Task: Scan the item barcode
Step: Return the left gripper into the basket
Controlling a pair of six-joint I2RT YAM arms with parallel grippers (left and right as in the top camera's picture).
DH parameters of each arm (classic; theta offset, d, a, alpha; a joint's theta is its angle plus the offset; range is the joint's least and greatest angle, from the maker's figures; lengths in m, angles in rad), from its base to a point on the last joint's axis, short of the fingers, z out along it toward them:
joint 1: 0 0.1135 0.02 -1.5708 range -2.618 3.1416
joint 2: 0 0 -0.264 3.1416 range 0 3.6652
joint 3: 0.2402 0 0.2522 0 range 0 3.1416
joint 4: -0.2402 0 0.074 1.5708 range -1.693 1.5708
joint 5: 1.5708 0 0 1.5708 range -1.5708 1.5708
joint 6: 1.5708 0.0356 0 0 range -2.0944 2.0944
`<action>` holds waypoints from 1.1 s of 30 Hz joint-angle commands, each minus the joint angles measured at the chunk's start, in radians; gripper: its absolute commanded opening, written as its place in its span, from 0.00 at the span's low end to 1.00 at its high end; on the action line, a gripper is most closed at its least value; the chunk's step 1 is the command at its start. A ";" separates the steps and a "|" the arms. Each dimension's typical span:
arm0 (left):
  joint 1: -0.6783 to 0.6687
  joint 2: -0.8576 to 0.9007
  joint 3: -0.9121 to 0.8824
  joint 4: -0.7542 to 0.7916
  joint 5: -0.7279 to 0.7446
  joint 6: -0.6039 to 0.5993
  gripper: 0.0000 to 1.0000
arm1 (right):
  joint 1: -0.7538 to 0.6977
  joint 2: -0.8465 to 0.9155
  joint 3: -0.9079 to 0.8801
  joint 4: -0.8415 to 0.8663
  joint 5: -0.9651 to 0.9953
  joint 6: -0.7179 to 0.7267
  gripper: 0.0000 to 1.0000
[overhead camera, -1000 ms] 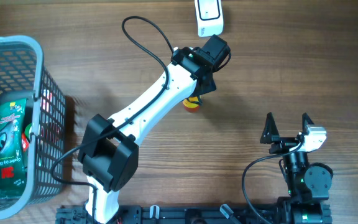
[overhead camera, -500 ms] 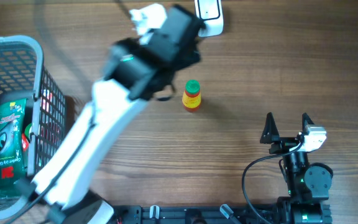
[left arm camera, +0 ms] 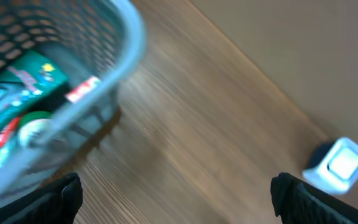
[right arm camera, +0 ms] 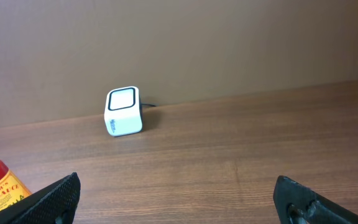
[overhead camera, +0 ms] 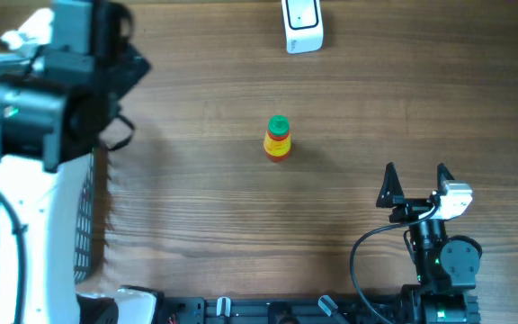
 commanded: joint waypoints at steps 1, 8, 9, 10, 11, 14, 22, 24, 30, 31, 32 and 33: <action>0.128 -0.052 0.004 -0.002 -0.009 0.000 1.00 | 0.007 0.002 -0.003 0.002 -0.016 -0.019 1.00; 0.433 -0.060 0.004 -0.066 0.123 -0.056 1.00 | 0.007 0.002 -0.003 0.002 -0.015 -0.019 1.00; 0.494 -0.056 0.003 -0.079 0.164 -0.055 1.00 | 0.007 0.002 -0.003 0.002 -0.015 -0.019 1.00; 0.577 -0.051 0.003 -0.094 0.224 -0.055 1.00 | 0.007 0.002 -0.003 0.002 -0.016 -0.020 1.00; 0.634 -0.047 0.003 -0.107 0.265 -0.055 1.00 | 0.007 0.002 -0.003 0.002 -0.016 -0.019 1.00; 0.757 -0.034 -0.012 -0.142 0.349 -0.049 1.00 | 0.007 0.002 -0.003 0.002 -0.016 -0.019 1.00; 0.893 0.019 -0.214 -0.095 0.455 0.067 1.00 | 0.007 0.002 -0.003 0.002 -0.015 -0.019 1.00; 0.893 0.037 -0.290 -0.053 0.496 0.088 1.00 | 0.007 0.002 -0.003 0.002 -0.016 -0.019 1.00; 0.893 0.081 -0.531 0.093 0.614 0.145 1.00 | 0.007 0.002 -0.003 0.002 -0.015 -0.019 1.00; 0.893 0.088 -0.557 0.103 0.613 0.145 1.00 | 0.007 0.002 -0.003 0.002 -0.016 -0.019 1.00; 0.893 0.096 -0.582 0.116 0.613 0.151 1.00 | 0.007 0.002 -0.003 0.002 -0.016 -0.019 1.00; 0.893 0.102 -0.605 0.133 0.614 0.160 1.00 | 0.007 0.002 -0.003 0.002 -0.016 -0.019 1.00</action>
